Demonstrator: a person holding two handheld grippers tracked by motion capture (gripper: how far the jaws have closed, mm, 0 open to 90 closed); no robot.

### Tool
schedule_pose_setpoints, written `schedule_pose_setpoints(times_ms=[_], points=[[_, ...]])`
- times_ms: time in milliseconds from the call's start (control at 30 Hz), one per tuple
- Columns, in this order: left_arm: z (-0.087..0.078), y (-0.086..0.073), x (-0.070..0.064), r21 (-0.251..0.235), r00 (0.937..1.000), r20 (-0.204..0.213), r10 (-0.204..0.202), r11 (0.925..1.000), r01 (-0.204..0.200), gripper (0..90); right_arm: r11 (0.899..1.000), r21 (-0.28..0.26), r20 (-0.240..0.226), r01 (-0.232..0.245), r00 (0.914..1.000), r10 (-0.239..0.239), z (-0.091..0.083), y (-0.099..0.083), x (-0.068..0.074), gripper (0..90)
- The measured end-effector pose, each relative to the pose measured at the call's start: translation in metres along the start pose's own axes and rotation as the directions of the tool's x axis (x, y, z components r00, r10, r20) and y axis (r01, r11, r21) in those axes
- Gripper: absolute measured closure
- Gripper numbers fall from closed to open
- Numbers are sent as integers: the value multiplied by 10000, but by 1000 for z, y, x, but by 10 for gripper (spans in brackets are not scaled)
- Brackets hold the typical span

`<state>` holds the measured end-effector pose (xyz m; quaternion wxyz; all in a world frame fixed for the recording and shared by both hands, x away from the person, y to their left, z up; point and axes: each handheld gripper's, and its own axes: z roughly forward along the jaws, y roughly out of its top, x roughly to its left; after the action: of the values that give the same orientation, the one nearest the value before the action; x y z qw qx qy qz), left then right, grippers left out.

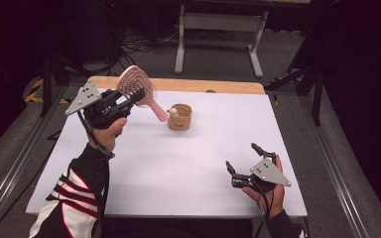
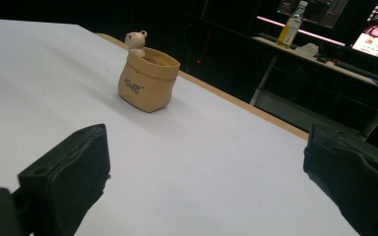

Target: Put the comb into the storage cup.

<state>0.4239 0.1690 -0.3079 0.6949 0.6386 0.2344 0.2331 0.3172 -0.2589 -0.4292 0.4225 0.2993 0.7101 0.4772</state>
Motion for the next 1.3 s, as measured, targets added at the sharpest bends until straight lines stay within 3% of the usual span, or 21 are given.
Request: schedule_pose_setpoints(times_ms=[433, 933, 1300], points=[[69, -6, 3, 742, 9999, 125, -48, 9972, 39, 641, 9996, -249, -43, -136, 9999, 135, -3, 1, -3, 44], [104, -17, 7, 1277, 9993, 16, -364, 9912, 359, 641, 9996, -257, -111, -91, 9999, 88, -3, 2, -2, 51], [116, -33, 15, 1604, 9974, -469, -547, 9851, 616, 641, 9996, -254, -168, -89, 9998, 85, -3, 1, -2, 51]])
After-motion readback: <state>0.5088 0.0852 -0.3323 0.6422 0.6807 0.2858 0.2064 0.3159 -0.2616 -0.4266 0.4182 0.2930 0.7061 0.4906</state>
